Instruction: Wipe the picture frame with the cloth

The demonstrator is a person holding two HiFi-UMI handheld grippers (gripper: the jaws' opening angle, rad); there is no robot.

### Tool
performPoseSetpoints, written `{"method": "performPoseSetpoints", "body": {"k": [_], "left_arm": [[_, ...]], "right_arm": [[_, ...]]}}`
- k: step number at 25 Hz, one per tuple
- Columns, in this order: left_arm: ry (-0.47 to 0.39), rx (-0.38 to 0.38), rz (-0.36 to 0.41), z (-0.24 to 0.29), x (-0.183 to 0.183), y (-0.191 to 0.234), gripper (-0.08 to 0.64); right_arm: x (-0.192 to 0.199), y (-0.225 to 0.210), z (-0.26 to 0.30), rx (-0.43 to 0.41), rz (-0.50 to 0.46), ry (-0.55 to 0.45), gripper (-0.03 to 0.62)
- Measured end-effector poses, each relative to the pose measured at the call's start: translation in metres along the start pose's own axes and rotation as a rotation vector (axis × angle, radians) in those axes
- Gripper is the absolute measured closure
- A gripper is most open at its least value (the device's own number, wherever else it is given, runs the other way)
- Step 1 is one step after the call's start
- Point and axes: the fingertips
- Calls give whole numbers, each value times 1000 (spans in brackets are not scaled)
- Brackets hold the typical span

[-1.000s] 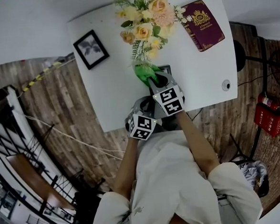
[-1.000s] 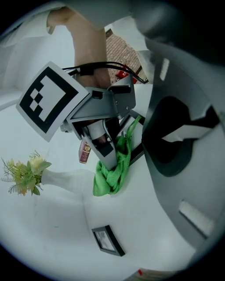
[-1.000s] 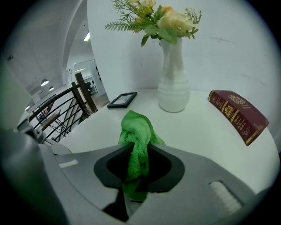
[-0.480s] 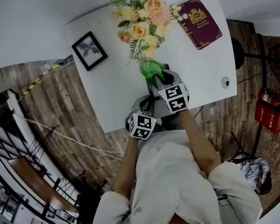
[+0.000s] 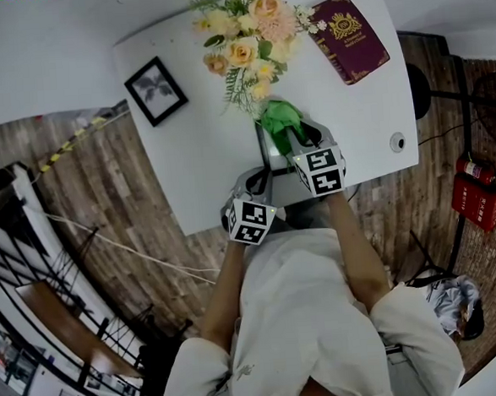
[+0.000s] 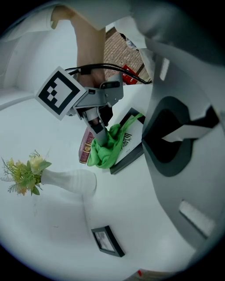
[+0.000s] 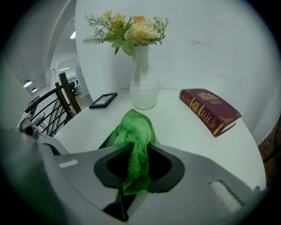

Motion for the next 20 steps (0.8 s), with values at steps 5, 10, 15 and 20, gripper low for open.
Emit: {"method": "performPoseSetpoints", "body": {"k": [5,10,15,20], "left_arm": [[-3,0,2,0,0,0,540],[-2,2,7,0,0,1,540],[-4,3,10,0,1,0,540],[-3,5,17,0,0,0,540]], "right_arm": [[9,-31,-12,64,36,11,517],[6,-54,-34,128,55,-13,517],[-14,-61,-70,177,55,-89,517],[-33,-33,-90,130,-7,-133,517]]}}
Point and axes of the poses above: the fingertips, and each gripper's own axes: z forward along the fingers, y to its left, x out of its underside, and after that the axes turned 2 degrees about -y, right-handed
